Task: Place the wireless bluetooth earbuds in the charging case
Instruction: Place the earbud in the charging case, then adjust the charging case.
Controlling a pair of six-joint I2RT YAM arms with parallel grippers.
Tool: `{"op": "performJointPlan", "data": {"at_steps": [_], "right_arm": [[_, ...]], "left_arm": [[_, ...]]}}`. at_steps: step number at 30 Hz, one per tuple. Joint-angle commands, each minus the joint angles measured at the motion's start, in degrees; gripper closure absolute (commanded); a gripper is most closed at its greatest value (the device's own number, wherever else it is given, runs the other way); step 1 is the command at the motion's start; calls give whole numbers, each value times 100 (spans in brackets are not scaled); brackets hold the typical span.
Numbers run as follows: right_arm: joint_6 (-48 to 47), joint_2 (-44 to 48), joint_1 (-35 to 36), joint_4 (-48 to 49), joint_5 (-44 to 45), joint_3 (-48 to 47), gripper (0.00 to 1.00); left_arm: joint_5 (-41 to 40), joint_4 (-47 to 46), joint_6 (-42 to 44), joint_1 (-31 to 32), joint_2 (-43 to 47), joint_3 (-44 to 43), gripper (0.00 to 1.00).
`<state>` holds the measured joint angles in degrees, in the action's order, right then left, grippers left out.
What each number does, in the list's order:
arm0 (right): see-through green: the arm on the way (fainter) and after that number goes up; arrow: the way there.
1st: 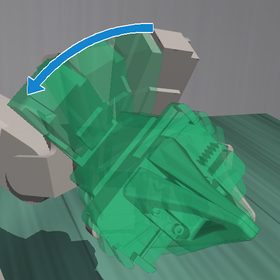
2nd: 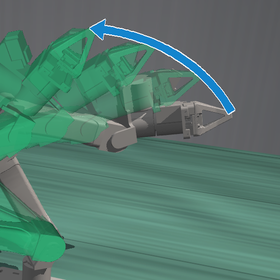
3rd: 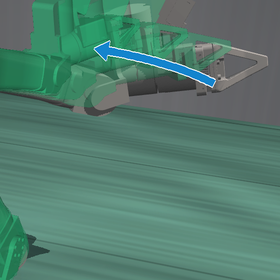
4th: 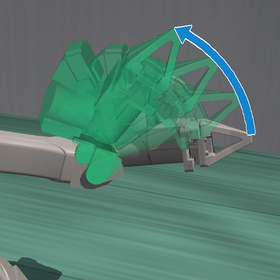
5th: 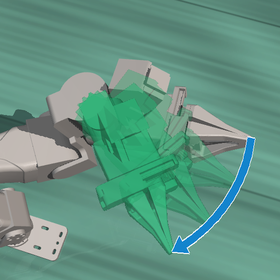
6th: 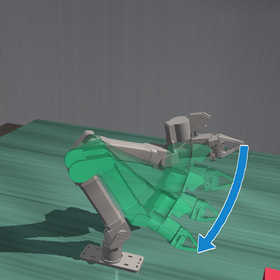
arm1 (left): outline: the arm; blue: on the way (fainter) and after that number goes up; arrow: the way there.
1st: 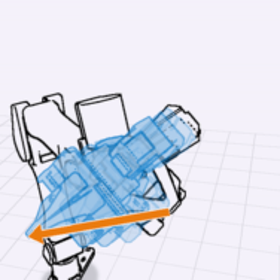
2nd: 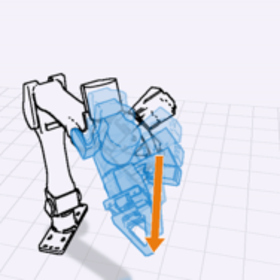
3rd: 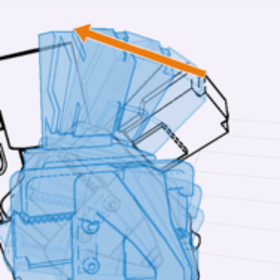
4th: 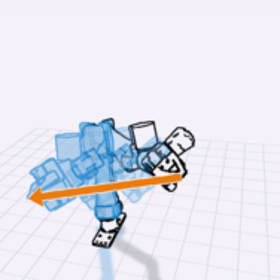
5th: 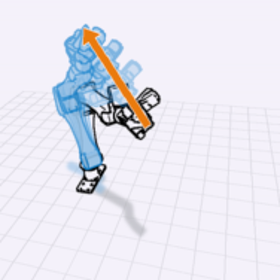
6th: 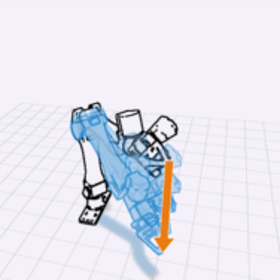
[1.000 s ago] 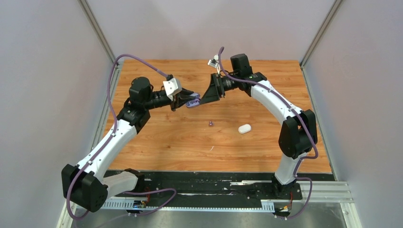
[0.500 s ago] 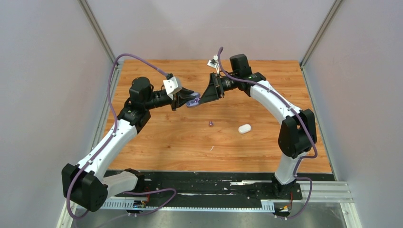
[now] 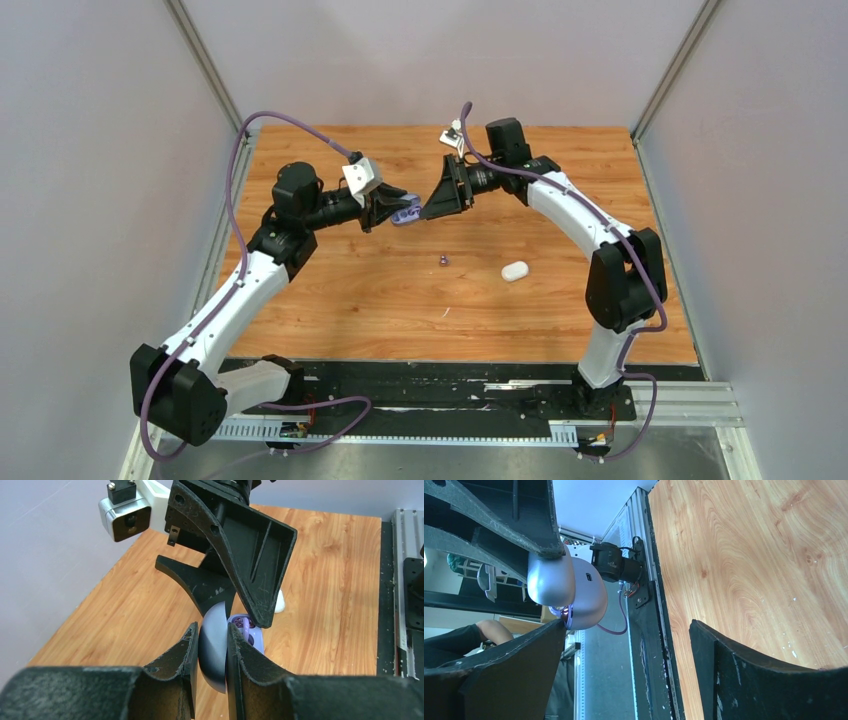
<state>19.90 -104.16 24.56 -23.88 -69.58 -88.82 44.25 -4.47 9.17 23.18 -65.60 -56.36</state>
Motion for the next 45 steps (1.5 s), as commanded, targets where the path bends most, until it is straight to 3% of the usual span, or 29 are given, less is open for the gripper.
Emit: {"op": "performJointPlan", "data": {"at_steps": [1, 6, 11, 15, 20, 24, 35, 41, 45], "right_arm": [[-131, 198, -57, 200, -132, -44, 7], [-1122, 619, -220, 316, -922, -279, 7], [-2407, 1163, -100, 384, -749, 266, 8], [-2214, 1109, 0, 946, -798, 428, 16], [-1487, 968, 144, 1958, -747, 492, 18], [-1036, 840, 232, 2250, -723, 368, 17], [-911, 994, -13, 2247, -344, 57, 21], [-1065, 974, 78, 2207, -272, 83, 36], [-1334, 999, 182, 2014, -202, 33, 39]], "left_arm": [[15, -388, -139, 29, 105, -87, 100], [-28, -231, -118, 27, 100, -127, 100], [-28, -242, -442, 29, 33, -289, 100], [-73, -430, -822, 29, -74, -432, 100], [-96, -790, -1661, 21, -260, -560, 100], [-134, -853, -1834, 20, -334, -635, 100], [565, -89, -709, 20, -293, -853, 100], [1069, 400, -324, 20, -421, -1095, 100], [1136, 563, -273, 20, -416, -1120, 100]]}}
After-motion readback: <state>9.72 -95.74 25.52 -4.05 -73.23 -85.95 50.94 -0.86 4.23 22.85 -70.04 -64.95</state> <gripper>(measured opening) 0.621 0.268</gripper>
